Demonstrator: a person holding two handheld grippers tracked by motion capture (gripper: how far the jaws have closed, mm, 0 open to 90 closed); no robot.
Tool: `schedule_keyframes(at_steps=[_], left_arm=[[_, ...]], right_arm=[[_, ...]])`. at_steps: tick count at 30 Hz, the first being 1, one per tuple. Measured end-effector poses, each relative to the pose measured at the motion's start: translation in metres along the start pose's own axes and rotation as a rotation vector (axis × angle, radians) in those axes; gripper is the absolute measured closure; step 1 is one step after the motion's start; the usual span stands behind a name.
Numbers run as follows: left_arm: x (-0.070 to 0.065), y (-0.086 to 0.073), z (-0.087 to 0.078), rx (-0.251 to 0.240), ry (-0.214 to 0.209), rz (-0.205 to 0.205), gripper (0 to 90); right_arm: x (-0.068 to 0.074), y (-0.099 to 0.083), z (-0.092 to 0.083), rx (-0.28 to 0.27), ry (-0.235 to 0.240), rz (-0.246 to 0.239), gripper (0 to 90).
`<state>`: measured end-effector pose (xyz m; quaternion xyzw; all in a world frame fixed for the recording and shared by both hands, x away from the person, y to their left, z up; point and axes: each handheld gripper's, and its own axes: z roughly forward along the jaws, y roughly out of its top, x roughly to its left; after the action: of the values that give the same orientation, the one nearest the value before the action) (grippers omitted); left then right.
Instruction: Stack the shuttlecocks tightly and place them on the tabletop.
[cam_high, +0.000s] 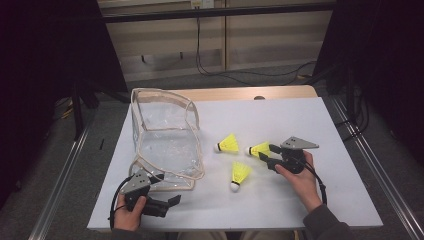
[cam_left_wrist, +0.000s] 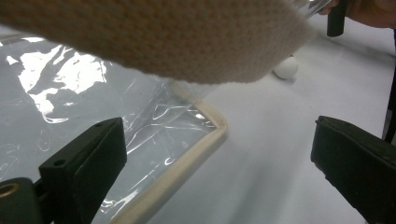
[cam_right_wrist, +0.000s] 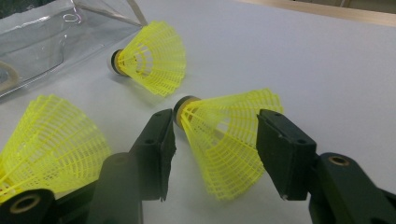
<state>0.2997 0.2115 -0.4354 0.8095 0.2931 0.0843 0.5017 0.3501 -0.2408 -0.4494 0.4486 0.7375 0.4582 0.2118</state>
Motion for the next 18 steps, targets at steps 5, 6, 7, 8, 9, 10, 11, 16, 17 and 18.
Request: schedule_keyframes(at_steps=[5,6,7,8,9,10,11,16,17,18], left_arm=[[-0.0001,0.0001,0.0000,0.001,0.001,0.000,3.2],[-0.0001,0.0001,0.0000,0.001,0.001,0.000,3.2],[-0.0001,0.0001,0.0000,0.000,0.001,0.000,3.2],[-0.0001,0.0001,0.0000,0.000,0.001,0.000,3.2],[0.0000,0.0001,0.0001,0.000,0.001,0.000,3.2],[0.0000,0.0001,0.0001,0.000,0.001,0.000,3.2],[0.0000,0.0001,0.0001,0.000,0.001,0.000,3.2],[0.0000,0.0000,0.0001,0.000,0.001,0.000,3.2],[-0.0001,0.0000,0.0001,0.000,0.001,0.000,3.2],[-0.0001,0.0000,0.0001,-0.001,0.001,0.000,3.2]], right_arm=[[0.0006,0.0002,0.0004,0.008,0.010,0.000,49.2],[0.0005,0.0002,0.0004,0.008,0.010,0.000,49.3],[0.0004,0.0002,0.0003,0.009,0.011,0.001,49.6],[0.0002,0.0002,0.0004,0.009,0.012,0.000,49.7],[0.0002,0.0002,0.0004,0.009,0.013,0.003,49.8],[0.0002,0.0002,0.0006,0.010,0.014,0.004,50.0],[0.0002,0.0002,0.0007,0.011,0.015,0.004,50.2],[0.0016,0.0014,0.0012,0.015,0.028,-0.001,52.2],[0.0018,0.0016,0.0016,0.017,0.027,-0.002,52.4],[0.0016,0.0015,0.0023,0.021,0.022,0.001,52.9]])
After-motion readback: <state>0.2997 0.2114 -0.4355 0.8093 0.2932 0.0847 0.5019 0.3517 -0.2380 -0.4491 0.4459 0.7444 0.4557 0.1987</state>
